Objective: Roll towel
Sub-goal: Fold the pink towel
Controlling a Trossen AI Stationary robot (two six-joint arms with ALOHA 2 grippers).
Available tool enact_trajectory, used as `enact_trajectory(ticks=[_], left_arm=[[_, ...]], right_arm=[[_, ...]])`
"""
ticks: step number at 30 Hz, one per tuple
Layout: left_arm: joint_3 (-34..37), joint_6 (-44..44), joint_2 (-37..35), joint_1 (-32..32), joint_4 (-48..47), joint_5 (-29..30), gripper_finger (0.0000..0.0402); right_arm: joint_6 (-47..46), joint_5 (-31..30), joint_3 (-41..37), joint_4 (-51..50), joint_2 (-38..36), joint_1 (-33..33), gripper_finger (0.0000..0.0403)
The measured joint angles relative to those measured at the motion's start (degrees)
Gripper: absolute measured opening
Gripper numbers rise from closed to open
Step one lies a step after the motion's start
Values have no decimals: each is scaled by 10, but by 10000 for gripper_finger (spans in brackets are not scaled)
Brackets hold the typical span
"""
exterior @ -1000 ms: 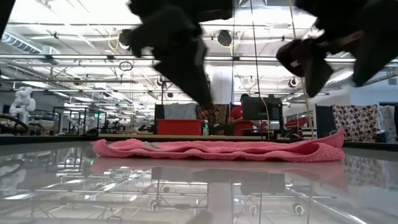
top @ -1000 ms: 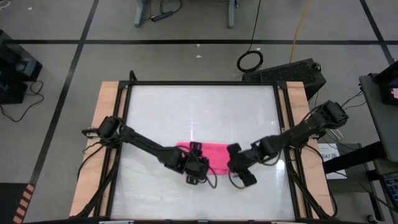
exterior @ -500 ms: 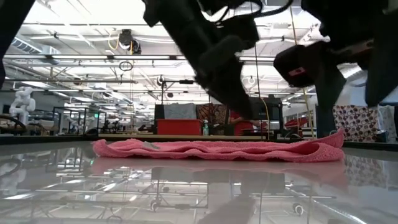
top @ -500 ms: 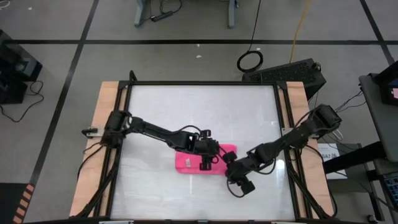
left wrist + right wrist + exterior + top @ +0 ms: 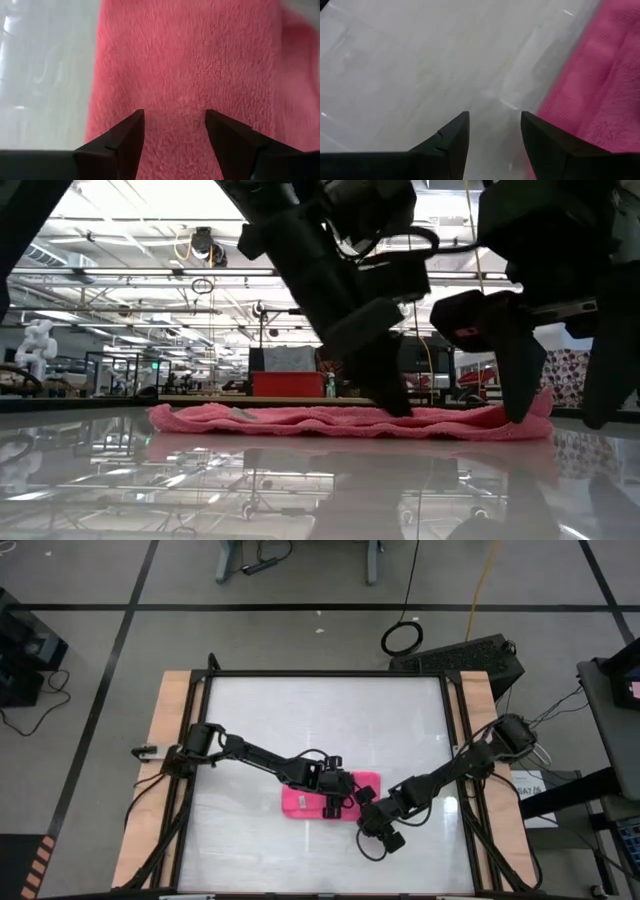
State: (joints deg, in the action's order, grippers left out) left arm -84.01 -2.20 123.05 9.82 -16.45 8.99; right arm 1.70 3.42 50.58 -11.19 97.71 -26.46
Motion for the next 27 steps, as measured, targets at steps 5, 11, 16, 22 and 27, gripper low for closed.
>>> enact_trajectory(ticks=[5,11,16,22,27], left_arm=[[-2,0,12,-1,11,-1,217],[-2,-2,16,-2,14,-1,217],[-2,7,17,-1,10,0,217],[-2,13,19,-1,9,1,217],[-2,15,20,-1,7,2,217]], right_arm=[[16,-41,3,-13,1,5,169],[23,-47,4,-39,11,28,169],[11,-46,5,-42,22,32,169],[-54,-48,6,-95,16,28,169],[-104,-35,6,-131,14,13,169]])
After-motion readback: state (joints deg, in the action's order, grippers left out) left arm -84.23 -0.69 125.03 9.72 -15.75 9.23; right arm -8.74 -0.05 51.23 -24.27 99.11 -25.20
